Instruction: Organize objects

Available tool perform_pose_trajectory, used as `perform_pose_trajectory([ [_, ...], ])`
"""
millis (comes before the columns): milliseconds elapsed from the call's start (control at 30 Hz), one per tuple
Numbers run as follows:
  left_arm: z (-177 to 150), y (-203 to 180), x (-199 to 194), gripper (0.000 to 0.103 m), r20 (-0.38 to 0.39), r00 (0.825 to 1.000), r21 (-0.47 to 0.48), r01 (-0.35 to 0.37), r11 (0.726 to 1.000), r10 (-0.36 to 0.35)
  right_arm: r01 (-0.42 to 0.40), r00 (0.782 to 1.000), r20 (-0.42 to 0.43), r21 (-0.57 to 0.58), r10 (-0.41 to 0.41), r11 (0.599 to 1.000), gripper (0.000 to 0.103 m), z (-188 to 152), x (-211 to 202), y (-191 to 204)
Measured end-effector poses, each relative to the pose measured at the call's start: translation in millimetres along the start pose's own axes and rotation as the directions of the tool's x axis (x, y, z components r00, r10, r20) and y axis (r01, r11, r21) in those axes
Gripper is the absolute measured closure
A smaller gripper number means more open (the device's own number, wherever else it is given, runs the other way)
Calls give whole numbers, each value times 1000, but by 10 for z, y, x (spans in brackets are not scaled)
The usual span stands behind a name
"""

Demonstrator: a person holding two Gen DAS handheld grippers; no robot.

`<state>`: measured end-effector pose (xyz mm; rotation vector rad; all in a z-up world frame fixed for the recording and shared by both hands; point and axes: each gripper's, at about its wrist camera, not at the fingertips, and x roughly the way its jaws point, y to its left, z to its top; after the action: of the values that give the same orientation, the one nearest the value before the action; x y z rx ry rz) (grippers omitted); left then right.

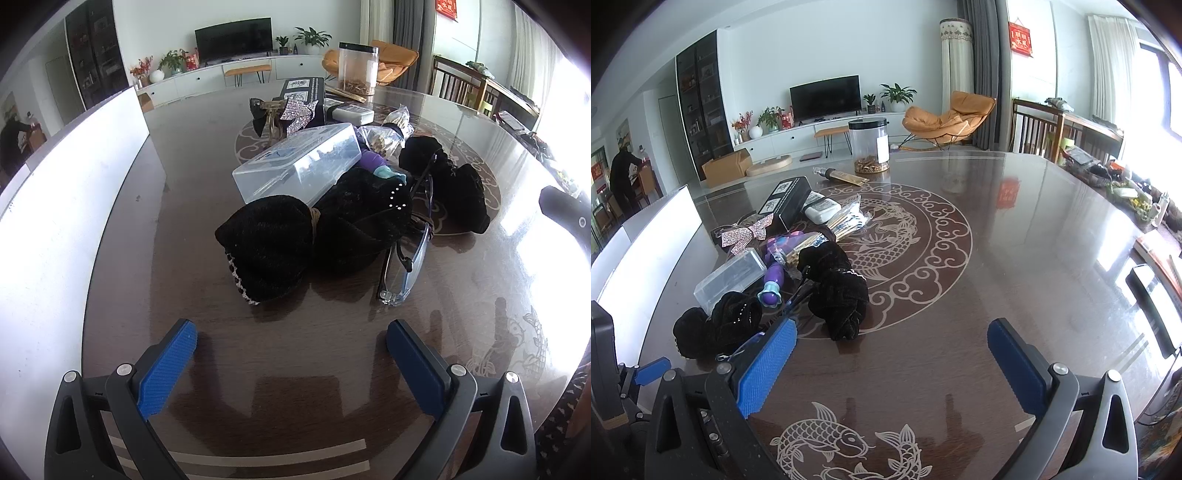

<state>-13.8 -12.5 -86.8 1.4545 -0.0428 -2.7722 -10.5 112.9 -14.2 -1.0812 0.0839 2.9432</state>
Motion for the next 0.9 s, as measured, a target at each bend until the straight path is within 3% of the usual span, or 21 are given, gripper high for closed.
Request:
perform_pose_trajectory([
  [267,-59,99,-25,0,-5,999,19,38,999,-38,-16,997,-73,70,21,997,0,0,124,-135],
  [567,-112,172,-63,0,-7,998,51,63,997,-62,-49,986,-162,-42,42,998,0,-57,300,122],
  [733,-44,205,-107,0,-76,995,32,73,997,-71,-61,982,-181,-64,49,996,0,-74,332,153],
  [800,25,225,-252,0,-29,997,46,76,996,-75,-64,982,-183,-53,53,997,0,-79,332,139],
  [900,219,180,-436,0,54,998,122,19,992,-25,-74,981,-183,-18,69,997,0,-71,332,80],
])
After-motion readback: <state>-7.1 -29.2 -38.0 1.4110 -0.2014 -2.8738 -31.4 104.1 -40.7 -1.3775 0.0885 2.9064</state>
